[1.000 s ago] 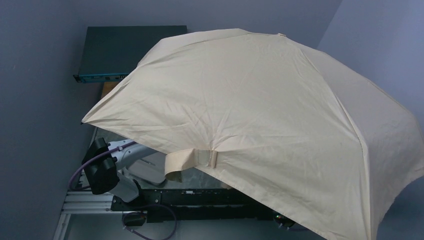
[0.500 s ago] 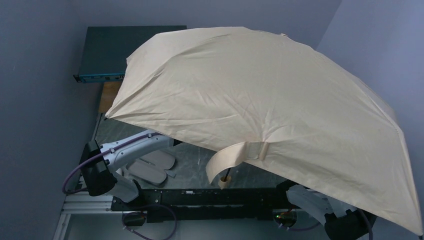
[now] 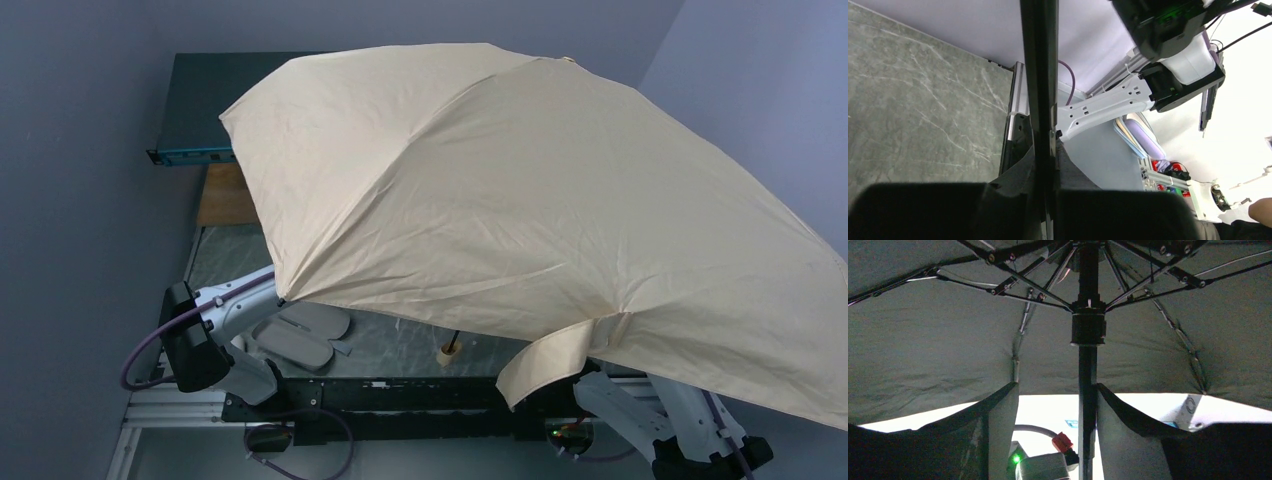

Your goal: Open the umbrella

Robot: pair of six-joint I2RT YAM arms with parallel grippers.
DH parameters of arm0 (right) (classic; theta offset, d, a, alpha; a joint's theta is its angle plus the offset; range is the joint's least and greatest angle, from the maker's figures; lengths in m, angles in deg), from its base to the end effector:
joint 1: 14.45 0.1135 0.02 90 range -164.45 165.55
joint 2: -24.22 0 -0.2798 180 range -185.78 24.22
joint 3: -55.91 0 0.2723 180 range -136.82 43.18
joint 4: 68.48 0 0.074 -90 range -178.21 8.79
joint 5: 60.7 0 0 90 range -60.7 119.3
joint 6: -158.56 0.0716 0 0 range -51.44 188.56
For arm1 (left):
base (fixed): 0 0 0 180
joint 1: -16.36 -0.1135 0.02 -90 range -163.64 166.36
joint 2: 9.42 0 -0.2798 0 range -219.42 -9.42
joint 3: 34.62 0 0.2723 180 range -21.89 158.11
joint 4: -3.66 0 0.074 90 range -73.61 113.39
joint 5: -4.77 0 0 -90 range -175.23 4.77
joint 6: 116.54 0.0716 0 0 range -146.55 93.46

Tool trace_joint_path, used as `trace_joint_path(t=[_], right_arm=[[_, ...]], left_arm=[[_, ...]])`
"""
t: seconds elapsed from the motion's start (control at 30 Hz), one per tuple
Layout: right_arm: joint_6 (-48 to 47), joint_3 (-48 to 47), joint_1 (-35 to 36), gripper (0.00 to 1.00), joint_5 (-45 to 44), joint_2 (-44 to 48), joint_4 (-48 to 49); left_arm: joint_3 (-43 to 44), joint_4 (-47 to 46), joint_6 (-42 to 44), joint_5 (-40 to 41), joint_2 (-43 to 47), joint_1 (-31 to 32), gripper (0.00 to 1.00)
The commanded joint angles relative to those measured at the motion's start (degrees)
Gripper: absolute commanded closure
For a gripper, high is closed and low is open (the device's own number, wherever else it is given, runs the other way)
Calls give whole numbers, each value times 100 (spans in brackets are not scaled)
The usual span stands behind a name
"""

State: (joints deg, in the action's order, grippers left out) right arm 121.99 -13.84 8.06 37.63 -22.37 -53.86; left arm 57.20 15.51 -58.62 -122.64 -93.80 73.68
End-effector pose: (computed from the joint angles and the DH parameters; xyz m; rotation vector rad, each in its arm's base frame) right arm 0.1739 0.0833 0.5126 0.1213 0.9863 1.2904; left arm 0.1756 -0.3544 0.4172 0.9714 1.6808 -1.6522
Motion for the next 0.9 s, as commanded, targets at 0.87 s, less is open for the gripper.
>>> trace_joint_path(t=[0.87], right_arm=[[-1879, -1820, 18, 56, -99, -316, -3892]], left_arm=[[490, 279, 572, 410, 134, 154, 100]])
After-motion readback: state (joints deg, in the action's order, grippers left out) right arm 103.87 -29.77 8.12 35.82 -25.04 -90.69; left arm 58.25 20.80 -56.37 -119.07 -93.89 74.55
